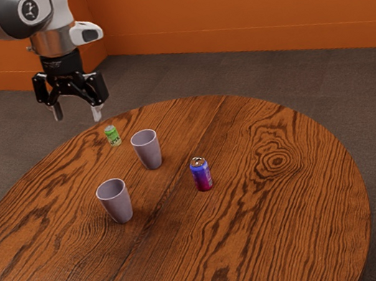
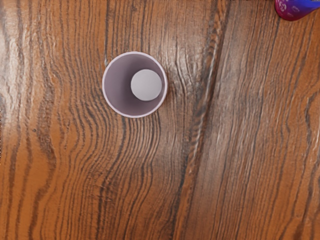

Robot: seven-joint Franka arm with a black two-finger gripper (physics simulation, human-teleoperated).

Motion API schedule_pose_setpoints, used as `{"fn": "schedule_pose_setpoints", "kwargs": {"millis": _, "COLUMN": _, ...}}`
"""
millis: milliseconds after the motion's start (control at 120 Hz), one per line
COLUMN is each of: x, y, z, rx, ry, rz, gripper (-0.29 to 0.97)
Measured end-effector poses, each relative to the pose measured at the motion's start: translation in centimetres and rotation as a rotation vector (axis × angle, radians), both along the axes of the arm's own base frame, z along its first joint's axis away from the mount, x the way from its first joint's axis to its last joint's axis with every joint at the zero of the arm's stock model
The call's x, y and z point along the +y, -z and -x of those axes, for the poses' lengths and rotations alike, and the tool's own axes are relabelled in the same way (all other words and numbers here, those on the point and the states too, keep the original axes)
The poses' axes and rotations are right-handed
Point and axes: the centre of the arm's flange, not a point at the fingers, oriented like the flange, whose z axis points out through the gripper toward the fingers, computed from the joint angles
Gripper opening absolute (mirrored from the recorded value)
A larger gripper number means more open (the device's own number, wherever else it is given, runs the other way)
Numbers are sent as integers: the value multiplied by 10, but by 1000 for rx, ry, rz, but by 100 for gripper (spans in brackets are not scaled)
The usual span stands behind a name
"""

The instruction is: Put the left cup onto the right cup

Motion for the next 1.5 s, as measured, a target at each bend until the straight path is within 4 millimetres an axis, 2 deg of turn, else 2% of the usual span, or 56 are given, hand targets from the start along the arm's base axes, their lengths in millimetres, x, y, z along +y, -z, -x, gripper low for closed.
{"fn": "schedule_pose_setpoints", "kwargs": {"millis": 125, "x": 7, "y": -1, "z": -3, "rx": -12, "ry": -14, "rz": -1, "gripper": 68}}
{"fn": "schedule_pose_setpoints", "kwargs": {"millis": 200, "x": 3, "y": 6, "z": -15, "rx": -7, "ry": -11, "rz": -7, "gripper": 68}}
{"fn": "schedule_pose_setpoints", "kwargs": {"millis": 367, "x": -7, "y": 22, "z": -62, "rx": -22, "ry": -7, "rz": -38, "gripper": 68}}
{"fn": "schedule_pose_setpoints", "kwargs": {"millis": 500, "x": -2, "y": 35, "z": -109, "rx": -50, "ry": -25, "rz": -68, "gripper": 68}}
{"fn": "schedule_pose_setpoints", "kwargs": {"millis": 608, "x": -13, "y": 46, "z": -138, "rx": -69, "ry": -9, "rz": -75, "gripper": 68}}
{"fn": "schedule_pose_setpoints", "kwargs": {"millis": 817, "x": -25, "y": 93, "z": -173, "rx": -55, "ry": 15, "rz": -58, "gripper": 68}}
{"fn": "schedule_pose_setpoints", "kwargs": {"millis": 1008, "x": -41, "y": 163, "z": -196, "rx": -30, "ry": 47, "rz": -40, "gripper": 68}}
{"fn": "schedule_pose_setpoints", "kwargs": {"millis": 1183, "x": -50, "y": 195, "z": -209, "rx": -61, "ry": 65, "rz": -30, "gripper": 68}}
{"fn": "schedule_pose_setpoints", "kwargs": {"millis": 1242, "x": -50, "y": 199, "z": -213, "rx": -75, "ry": 68, "rz": -27, "gripper": 68}}
{"fn": "schedule_pose_setpoints", "kwargs": {"millis": 1300, "x": -43, "y": 200, "z": -215, "rx": -90, "ry": 63, "rz": -25, "gripper": 68}}
{"fn": "schedule_pose_setpoints", "kwargs": {"millis": 1500, "x": 14, "y": 202, "z": -220, "rx": -113, "ry": 21, "rz": -24, "gripper": 68}}
